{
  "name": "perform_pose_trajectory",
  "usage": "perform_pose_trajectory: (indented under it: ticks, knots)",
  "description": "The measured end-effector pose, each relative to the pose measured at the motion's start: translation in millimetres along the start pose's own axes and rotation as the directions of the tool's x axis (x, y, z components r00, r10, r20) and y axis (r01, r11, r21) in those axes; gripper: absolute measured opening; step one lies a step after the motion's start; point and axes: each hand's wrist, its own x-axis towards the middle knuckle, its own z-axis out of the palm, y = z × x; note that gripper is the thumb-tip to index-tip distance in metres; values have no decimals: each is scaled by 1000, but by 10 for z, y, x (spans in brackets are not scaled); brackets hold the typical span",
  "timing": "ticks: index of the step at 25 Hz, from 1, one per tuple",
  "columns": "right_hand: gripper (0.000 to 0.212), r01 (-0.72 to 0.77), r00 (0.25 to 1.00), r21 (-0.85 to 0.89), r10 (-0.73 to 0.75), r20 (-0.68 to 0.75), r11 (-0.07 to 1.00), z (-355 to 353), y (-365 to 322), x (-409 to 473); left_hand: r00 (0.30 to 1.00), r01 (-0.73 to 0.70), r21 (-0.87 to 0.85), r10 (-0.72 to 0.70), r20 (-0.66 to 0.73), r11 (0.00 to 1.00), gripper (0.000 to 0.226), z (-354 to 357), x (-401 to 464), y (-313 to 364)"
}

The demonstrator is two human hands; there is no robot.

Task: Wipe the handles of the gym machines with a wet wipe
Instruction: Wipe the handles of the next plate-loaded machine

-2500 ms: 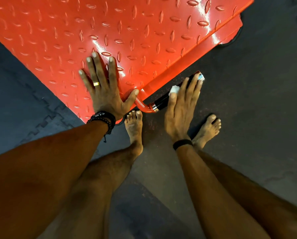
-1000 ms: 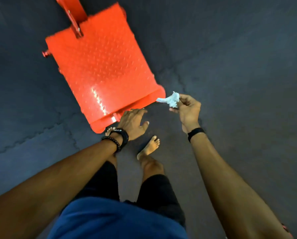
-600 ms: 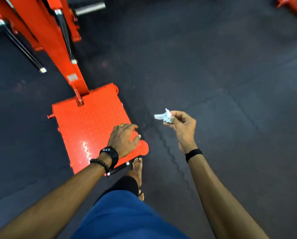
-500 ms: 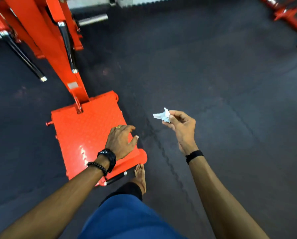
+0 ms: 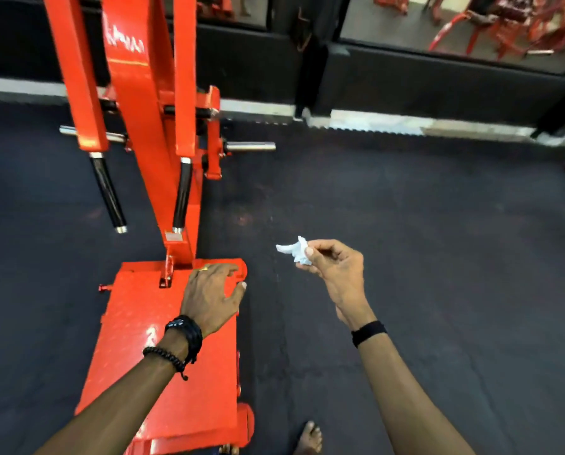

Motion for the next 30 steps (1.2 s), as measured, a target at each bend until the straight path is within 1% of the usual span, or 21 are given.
perform_pose_trajectory:
  ticks: [3, 5, 8, 9, 10, 12, 14, 16, 18, 20, 21, 24, 26, 28, 30]
  knots:
    - [8, -16, 987, -41, 23, 160, 999, -35, 53, 606, 993, 89, 18, -87, -83, 996, 47, 101, 433, -37]
    - [7, -10, 973, -52, 21, 230, 999, -123, 90, 1035, 979, 163, 45, -155, -134, 986, 50, 256, 690, -28]
    - [7, -48, 945, -78, 71, 318, 996, -252, 26, 1541, 918, 352, 4, -345, -194, 936, 56, 409, 928, 103]
    - [8, -52, 931, -69, 73, 357, 996, -278, -10, 1719, 899, 391, 0, -381, -217, 920, 56, 461, 966, 180]
    - [9, -37, 911, -73, 63, 408, 997, -249, -74, 1880, 886, 405, 22, -386, -258, 914, 55, 512, 1010, 265]
    - [9, -24, 865, -116, 78, 495, 993, -131, -66, 2216, 836, 496, 2, -477, -271, 868, 54, 527, 1086, 332]
    - [8, -7, 822, -122, 75, 565, 993, 105, -26, 2444, 784, 570, -8, -546, -295, 822, 56, 518, 1068, 302]
    - [5, -11, 789, -118, 81, 608, 993, 416, 59, 2589, 743, 614, 2, -578, -338, 789, 59, 464, 1054, 190]
    - [5, -13, 721, -148, 112, 684, 989, 750, 152, 2668, 682, 680, -10, -638, -356, 733, 60, 389, 1089, 43]
    - [6, 25, 650, -181, 121, 750, 983, 1072, 283, 2771, 623, 735, -23, -688, -373, 678, 60, 409, 1140, -199]
    - [6, 44, 628, -196, 125, 768, 980, 1221, 357, 2851, 601, 750, -35, -702, -383, 661, 62, 427, 1200, -340]
    - [6, 72, 611, -259, 162, 775, 963, 1616, 559, 3133, 538, 793, -102, -770, -343, 600, 59, 475, 1465, -793]
    - [5, 87, 607, -311, 197, 770, 947, 1832, 681, 3302, 509, 822, -133, -819, -265, 554, 54, 519, 1646, -1069]
    - [5, 97, 603, -356, 230, 764, 929, 2009, 763, 3419, 506, 835, -130, -838, -202, 535, 51, 590, 1806, -1306]
    - [7, 91, 592, -394, 269, 760, 914, 2149, 833, 3507, 451, 867, -179, -885, -113, 464, 50, 658, 1977, -1489]
